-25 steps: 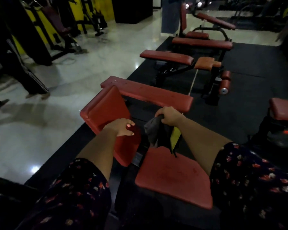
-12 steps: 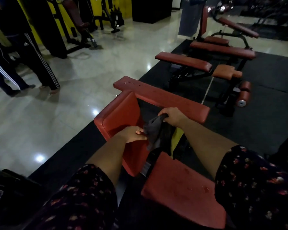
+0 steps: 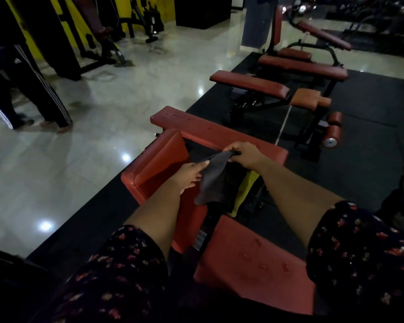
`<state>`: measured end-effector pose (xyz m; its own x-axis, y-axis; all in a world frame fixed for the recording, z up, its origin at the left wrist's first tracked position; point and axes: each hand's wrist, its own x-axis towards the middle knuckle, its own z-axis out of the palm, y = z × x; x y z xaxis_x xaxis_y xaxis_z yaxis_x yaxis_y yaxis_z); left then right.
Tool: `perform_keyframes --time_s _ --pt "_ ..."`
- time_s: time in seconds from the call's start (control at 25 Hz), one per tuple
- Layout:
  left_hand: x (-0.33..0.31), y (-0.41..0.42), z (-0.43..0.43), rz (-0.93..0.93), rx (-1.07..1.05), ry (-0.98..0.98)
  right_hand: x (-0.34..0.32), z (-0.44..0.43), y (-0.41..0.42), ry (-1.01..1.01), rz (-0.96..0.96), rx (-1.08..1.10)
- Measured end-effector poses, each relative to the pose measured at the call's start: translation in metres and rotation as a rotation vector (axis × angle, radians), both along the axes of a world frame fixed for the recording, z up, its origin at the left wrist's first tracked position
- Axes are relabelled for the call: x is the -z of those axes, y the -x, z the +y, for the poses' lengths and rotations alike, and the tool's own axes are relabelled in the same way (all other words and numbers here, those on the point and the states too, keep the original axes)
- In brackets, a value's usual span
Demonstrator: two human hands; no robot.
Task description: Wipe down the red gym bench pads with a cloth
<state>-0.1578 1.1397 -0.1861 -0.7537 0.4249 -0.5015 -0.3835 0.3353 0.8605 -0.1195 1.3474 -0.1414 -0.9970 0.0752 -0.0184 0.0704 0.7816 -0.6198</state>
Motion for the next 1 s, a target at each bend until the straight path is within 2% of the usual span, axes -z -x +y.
perform_keyframes --time_s 0.12,0.28,0.4,0.56,0.64,0.76,0.88,1.0 --pt "-0.003 0.0 0.013 -0.139 -0.069 -0.049 0.002 0.012 -0.01 0.095 0.017 -0.009" --pt "-0.021 -0.008 0.036 -0.384 -0.145 0.034 0.003 0.023 -0.023 0.228 0.053 -0.014" --pt "-0.032 -0.014 0.05 -0.393 -0.171 0.074 0.002 0.029 -0.03 0.305 0.042 -0.011" --pt "-0.035 -0.01 0.063 -0.205 -0.215 -0.075 0.008 0.039 -0.039 0.333 -0.006 0.059" --pt "-0.034 -0.009 0.063 -0.042 -0.191 -0.094 0.007 0.044 -0.043 0.25 -0.137 0.033" --pt "-0.034 -0.011 0.068 0.199 0.085 0.04 0.003 0.046 -0.045 0.153 -0.368 -0.062" --pt "-0.043 -0.019 0.075 0.387 0.427 0.174 0.002 0.041 -0.039 0.245 -0.216 -0.085" --pt "-0.052 -0.02 0.079 0.429 0.532 0.138 -0.004 0.036 -0.035 0.234 -0.163 -0.251"
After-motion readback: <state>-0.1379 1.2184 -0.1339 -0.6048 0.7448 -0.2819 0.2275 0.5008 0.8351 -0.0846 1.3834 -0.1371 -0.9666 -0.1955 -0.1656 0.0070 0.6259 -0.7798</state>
